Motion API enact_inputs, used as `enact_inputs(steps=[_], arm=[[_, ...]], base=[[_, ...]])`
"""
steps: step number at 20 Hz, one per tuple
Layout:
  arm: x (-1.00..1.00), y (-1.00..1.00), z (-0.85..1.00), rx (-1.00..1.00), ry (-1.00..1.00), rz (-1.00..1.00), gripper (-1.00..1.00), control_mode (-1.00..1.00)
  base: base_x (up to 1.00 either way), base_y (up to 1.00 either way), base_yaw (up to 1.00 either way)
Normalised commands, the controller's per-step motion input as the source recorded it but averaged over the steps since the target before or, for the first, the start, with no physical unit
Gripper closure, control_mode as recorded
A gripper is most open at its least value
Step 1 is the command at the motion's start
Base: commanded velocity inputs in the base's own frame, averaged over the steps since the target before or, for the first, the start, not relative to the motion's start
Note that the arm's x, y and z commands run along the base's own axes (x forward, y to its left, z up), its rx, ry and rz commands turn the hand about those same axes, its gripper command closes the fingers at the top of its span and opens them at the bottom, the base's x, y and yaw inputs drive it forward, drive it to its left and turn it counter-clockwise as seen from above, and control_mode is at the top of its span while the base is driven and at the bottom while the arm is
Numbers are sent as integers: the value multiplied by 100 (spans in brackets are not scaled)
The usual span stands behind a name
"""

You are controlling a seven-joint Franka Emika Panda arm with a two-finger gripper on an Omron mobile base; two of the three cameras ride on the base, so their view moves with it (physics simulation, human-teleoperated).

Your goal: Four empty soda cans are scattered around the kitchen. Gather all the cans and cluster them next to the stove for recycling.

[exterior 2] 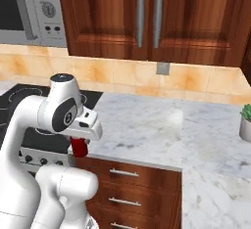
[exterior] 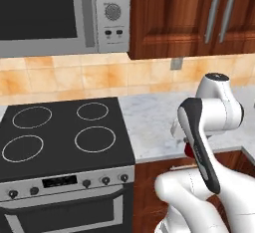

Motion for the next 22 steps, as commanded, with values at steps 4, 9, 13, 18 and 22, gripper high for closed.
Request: enact_inputs(steps=[4,9,13,18,22], arm=[[0,0,0,0,0,0,100,100],[0,0,0,0,0,0,100,100],[0,0,0,0,0,0,100,100],[0,0,0,0,0,0,100,100],[0,0,0,0,0,0,100,100]], base=[[-4,100,12],[13,100,0],[14,100,0],[25,100,-10],[28,99,-20]])
